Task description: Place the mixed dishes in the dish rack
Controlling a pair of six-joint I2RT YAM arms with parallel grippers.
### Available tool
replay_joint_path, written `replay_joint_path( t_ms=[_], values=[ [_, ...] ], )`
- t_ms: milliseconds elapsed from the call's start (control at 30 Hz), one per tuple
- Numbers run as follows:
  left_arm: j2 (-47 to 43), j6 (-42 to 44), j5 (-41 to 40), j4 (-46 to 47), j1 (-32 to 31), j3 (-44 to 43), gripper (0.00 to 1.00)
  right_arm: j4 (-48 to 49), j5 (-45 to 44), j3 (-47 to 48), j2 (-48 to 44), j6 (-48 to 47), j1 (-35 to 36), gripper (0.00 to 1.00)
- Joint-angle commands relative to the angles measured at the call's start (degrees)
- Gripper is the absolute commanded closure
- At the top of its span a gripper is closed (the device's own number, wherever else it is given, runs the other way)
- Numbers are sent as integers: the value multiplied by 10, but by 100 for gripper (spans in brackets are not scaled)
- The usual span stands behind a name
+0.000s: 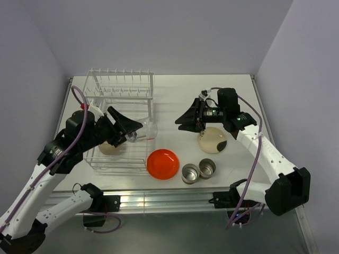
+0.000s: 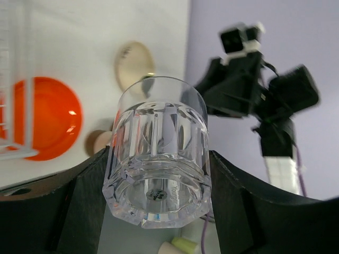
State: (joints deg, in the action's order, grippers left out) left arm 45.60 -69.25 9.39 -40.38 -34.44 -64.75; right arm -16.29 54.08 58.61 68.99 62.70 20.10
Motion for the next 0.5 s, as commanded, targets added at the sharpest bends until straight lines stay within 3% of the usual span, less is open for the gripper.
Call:
replay_joint_path(
  t_ms=[0,233,467],
  values=[
    [22,5,-90,-144,2,-44,100,-132,-48,18,-27,-100,-5,48],
    [82,-5,-141,-213,6,-61,100,-150,-45,5,-39,-117,-6,50],
    [153,42,-191,-240,38,-92,100,-180,-56,25,-40,-145,-8,50]
  ],
)
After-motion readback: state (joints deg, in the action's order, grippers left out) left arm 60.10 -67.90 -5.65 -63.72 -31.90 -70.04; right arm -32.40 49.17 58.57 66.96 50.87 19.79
